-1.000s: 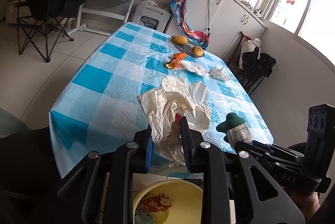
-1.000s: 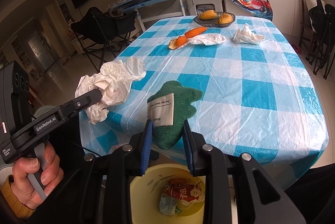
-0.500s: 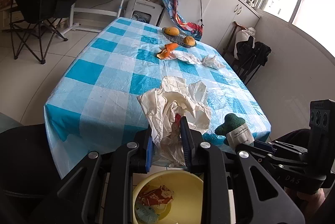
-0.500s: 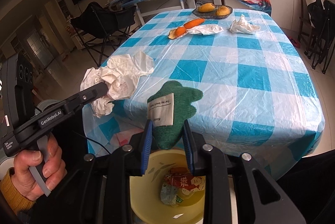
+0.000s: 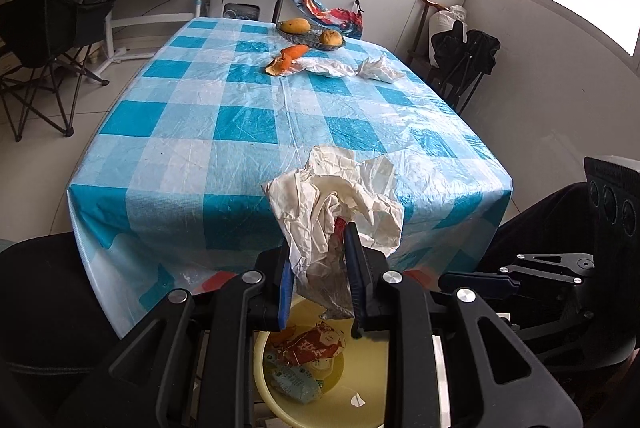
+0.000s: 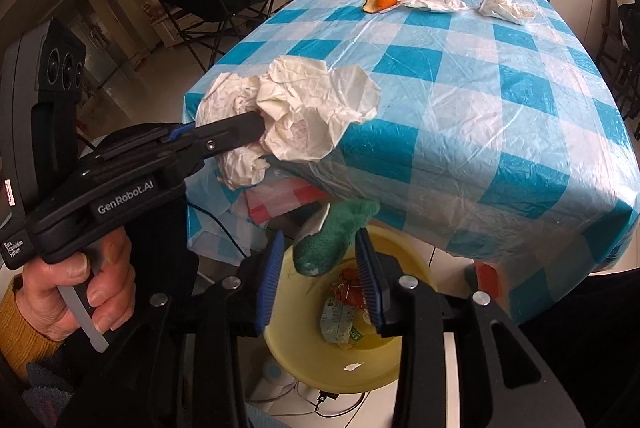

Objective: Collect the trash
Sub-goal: 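Open the right tool to drop the sponge while the left tool drops the tissue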

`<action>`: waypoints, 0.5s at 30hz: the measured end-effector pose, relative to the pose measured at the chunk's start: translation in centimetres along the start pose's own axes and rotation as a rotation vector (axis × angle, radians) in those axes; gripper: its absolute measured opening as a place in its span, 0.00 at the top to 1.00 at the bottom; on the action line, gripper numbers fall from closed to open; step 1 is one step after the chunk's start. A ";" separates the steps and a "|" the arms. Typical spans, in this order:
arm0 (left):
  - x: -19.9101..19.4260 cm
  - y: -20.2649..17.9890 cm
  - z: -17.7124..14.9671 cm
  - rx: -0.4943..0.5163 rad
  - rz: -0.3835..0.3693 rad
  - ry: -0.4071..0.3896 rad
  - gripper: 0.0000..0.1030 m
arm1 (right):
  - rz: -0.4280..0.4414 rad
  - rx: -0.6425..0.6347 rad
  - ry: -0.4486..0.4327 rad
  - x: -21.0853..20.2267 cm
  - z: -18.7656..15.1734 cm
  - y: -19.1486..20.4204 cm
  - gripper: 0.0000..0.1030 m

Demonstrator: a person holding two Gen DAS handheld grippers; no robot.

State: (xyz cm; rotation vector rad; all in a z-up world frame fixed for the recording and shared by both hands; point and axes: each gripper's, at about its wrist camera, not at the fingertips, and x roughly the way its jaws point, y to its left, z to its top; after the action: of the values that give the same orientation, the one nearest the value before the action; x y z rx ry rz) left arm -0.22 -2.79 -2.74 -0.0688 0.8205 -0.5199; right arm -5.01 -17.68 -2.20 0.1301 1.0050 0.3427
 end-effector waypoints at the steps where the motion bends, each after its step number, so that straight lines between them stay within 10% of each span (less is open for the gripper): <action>1: 0.0 -0.2 -0.1 0.008 -0.002 0.005 0.78 | 0.004 0.011 -0.012 -0.3 0.0 -0.1 0.53; 15: 0.9 -2.0 -1.0 0.096 -0.034 0.070 0.78 | 0.011 0.096 -0.094 -1.6 0.4 -1.5 0.43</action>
State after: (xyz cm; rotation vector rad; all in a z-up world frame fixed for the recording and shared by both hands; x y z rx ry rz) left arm -1.25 -4.86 -3.54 0.0238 0.8625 -0.5953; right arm -5.10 -19.63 -1.16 0.2369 0.9277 0.2960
